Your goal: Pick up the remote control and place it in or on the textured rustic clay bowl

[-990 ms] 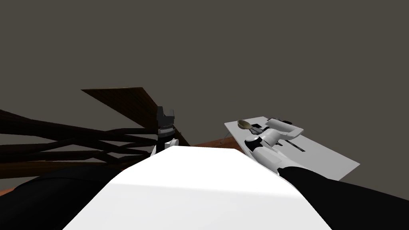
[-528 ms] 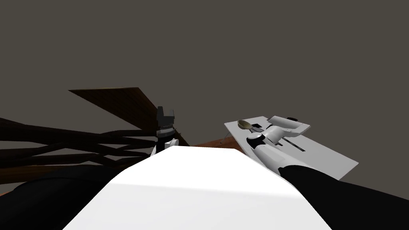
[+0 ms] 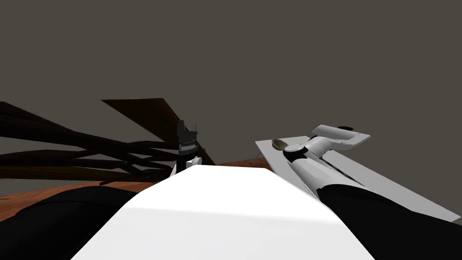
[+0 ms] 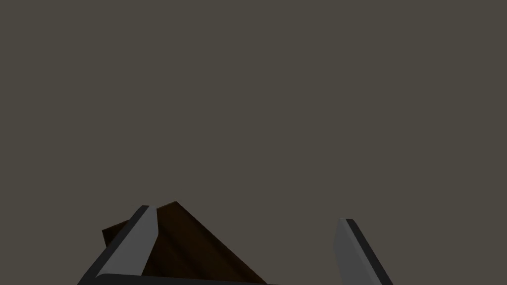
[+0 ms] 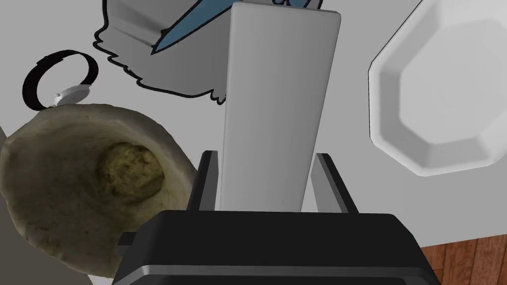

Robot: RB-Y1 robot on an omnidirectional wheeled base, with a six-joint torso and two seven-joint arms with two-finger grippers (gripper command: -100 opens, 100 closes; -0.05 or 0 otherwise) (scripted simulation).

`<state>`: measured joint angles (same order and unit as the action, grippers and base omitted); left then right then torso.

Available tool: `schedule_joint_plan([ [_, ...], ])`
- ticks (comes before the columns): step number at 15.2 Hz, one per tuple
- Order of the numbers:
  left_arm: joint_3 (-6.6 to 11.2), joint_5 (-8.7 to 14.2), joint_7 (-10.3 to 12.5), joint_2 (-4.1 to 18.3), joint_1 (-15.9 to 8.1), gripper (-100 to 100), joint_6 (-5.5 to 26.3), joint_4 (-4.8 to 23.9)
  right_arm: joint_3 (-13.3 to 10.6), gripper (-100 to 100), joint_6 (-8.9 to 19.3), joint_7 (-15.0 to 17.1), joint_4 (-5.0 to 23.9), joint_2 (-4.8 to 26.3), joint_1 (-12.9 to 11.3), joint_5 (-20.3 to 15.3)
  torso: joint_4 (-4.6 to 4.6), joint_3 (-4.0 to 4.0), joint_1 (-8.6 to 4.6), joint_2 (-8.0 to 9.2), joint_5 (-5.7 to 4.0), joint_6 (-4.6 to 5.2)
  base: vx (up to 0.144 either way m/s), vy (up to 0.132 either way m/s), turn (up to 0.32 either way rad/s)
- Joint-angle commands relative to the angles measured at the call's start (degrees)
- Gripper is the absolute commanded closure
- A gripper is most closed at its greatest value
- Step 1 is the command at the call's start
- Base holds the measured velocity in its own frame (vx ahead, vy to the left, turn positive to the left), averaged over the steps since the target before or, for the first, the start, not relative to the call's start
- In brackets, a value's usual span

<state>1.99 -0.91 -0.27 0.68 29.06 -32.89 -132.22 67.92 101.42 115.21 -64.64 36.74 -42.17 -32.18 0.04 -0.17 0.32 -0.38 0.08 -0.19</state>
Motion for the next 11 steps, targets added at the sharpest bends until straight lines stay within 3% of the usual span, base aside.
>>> schedule_joint_plan([
  [1,0.00,0.00,0.00,0.00,0.00,0,0.00,0.00,0.26,100,0.58,1.17,0.91,1.06,-1.72,0.07,0.00,0.00,0.00,0.00,0.00,0.00,0.033,-0.059,0.198],
  [5,0.00,0.00,0.00,0.00,0.00,0,0.00,0.00,0.95,100,2.99,3.31,3.21,3.17,-4.57,0.48,0.06,0.04,0.07,0.03,0.03,-0.12,0.027,-0.065,0.200],
  [8,0.00,0.00,0.00,0.00,0.00,0,0.00,0.00,1.40,100,6.87,4.70,4.72,4.46,-6.37,0.81,0.08,0.06,0.14,0.03,0.04,-0.21,0.034,-0.064,0.201],
  [11,0.00,0.00,0.00,0.00,0.01,0,0.00,0.00,1.52,100,8.83,5.07,5.10,4.79,-6.83,0.89,0.06,0.09,0.22,0.12,0.05,-0.09,0.023,-0.039,0.078],
])
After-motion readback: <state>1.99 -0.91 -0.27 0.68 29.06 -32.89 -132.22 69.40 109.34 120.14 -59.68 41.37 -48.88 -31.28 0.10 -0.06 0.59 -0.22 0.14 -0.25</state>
